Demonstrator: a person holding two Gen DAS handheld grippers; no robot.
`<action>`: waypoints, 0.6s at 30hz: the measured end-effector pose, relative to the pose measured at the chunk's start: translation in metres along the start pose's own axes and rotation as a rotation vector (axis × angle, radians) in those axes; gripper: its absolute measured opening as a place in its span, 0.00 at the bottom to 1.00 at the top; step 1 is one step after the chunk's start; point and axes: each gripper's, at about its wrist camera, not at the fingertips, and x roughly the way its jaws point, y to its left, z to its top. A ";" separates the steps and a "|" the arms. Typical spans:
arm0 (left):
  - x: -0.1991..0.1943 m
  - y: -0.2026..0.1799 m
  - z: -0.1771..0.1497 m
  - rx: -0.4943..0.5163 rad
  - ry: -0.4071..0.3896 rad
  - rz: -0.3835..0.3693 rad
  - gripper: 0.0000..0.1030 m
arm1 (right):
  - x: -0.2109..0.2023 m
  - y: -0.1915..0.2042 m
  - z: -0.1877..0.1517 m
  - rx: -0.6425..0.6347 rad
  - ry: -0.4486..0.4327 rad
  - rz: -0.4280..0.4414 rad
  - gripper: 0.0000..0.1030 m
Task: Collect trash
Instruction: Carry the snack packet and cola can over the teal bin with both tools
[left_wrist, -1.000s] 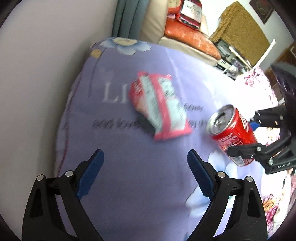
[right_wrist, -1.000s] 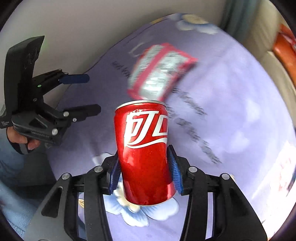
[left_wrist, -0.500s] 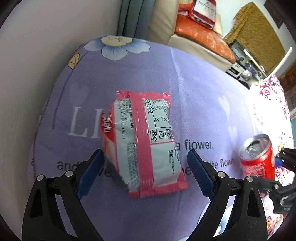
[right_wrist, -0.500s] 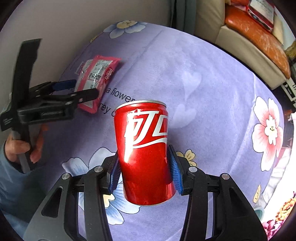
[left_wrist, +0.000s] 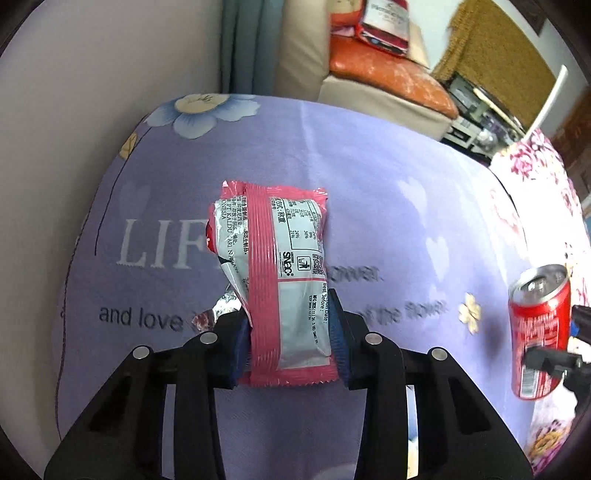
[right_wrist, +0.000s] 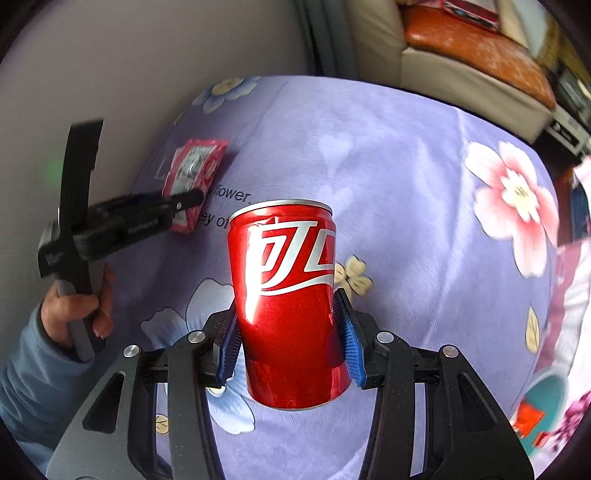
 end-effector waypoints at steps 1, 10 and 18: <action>-0.004 -0.005 -0.003 0.008 -0.003 -0.006 0.37 | -0.005 -0.003 -0.004 0.012 -0.009 0.001 0.43; -0.041 -0.083 -0.034 0.155 -0.021 -0.097 0.37 | -0.052 -0.046 -0.068 0.166 -0.173 -0.068 0.43; -0.051 -0.168 -0.066 0.278 0.001 -0.175 0.37 | -0.096 -0.088 -0.137 0.321 -0.301 -0.113 0.43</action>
